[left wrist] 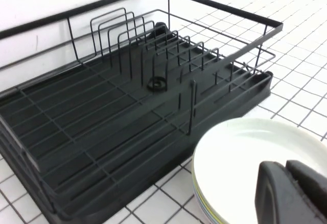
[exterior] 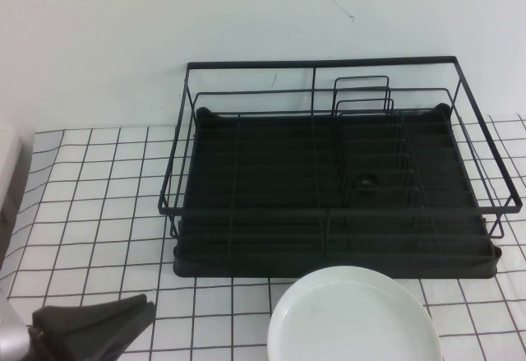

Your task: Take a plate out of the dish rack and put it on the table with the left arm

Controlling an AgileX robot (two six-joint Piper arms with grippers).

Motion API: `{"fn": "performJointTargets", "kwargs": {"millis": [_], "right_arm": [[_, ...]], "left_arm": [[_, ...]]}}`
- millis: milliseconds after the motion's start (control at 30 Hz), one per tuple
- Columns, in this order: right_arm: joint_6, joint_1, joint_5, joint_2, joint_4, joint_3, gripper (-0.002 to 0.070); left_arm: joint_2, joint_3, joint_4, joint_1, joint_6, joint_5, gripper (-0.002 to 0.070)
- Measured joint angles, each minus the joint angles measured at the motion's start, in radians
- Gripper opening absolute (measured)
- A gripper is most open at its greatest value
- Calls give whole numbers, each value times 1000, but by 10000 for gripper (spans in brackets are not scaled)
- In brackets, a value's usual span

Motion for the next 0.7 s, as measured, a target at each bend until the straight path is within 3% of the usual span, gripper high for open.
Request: {"fn": "performJointTargets", "kwargs": {"millis": [333, 467, 567, 700], "right_arm": [[0, 0, 0, 0, 0, 0, -1], [0, 0, 0, 0, 0, 0, -1], [0, 0, 0, 0, 0, 0, -1], [0, 0, 0, 0, 0, 0, -1]], "left_arm": [[-17, 25, 26, 0, 45, -47, 1], [-49, 66, 132, 2, -32, -120, 0], [-130, 137, 253, 45, -146, -194, -1], [-268, 251, 364, 188, -245, -289, -1]]}}
